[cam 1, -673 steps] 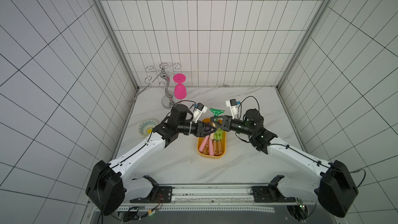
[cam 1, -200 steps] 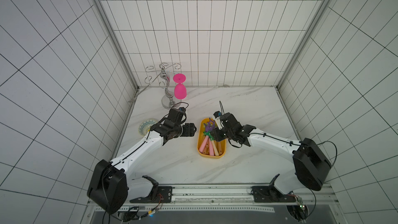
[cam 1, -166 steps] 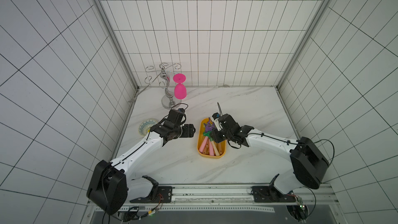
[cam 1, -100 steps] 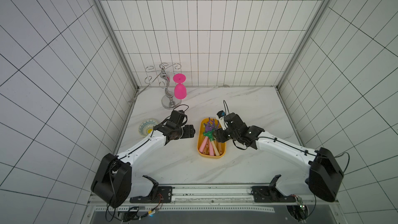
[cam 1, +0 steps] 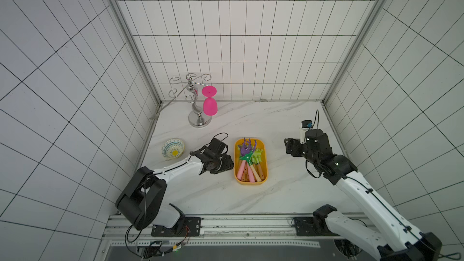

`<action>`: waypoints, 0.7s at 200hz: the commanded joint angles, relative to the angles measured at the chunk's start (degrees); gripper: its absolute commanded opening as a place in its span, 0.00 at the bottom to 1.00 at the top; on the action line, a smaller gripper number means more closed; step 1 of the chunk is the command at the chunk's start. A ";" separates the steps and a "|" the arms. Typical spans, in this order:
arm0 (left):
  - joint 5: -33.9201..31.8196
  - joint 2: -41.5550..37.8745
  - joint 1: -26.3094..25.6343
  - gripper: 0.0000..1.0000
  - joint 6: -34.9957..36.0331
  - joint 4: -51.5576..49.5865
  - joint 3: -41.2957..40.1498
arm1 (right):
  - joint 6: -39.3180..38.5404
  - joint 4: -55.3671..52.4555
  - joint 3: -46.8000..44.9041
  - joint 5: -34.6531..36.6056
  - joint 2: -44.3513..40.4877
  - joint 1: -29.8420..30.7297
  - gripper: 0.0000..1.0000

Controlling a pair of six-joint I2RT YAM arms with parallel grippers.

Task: Put the rake into the storage box
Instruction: Adjust the storage box at the center of the board, then reset both arms

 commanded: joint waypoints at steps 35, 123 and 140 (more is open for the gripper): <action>-5.98 -6.84 0.86 0.67 -0.33 -0.63 -2.39 | -1.76 3.50 -4.65 6.24 4.17 -14.21 0.93; -44.31 -17.74 17.77 0.99 37.85 27.73 -12.13 | -9.44 66.02 -25.21 -2.09 25.13 -32.05 0.99; -38.98 -16.38 25.38 0.99 40.48 35.48 -16.05 | -11.77 68.93 -25.22 -5.09 27.42 -32.56 0.99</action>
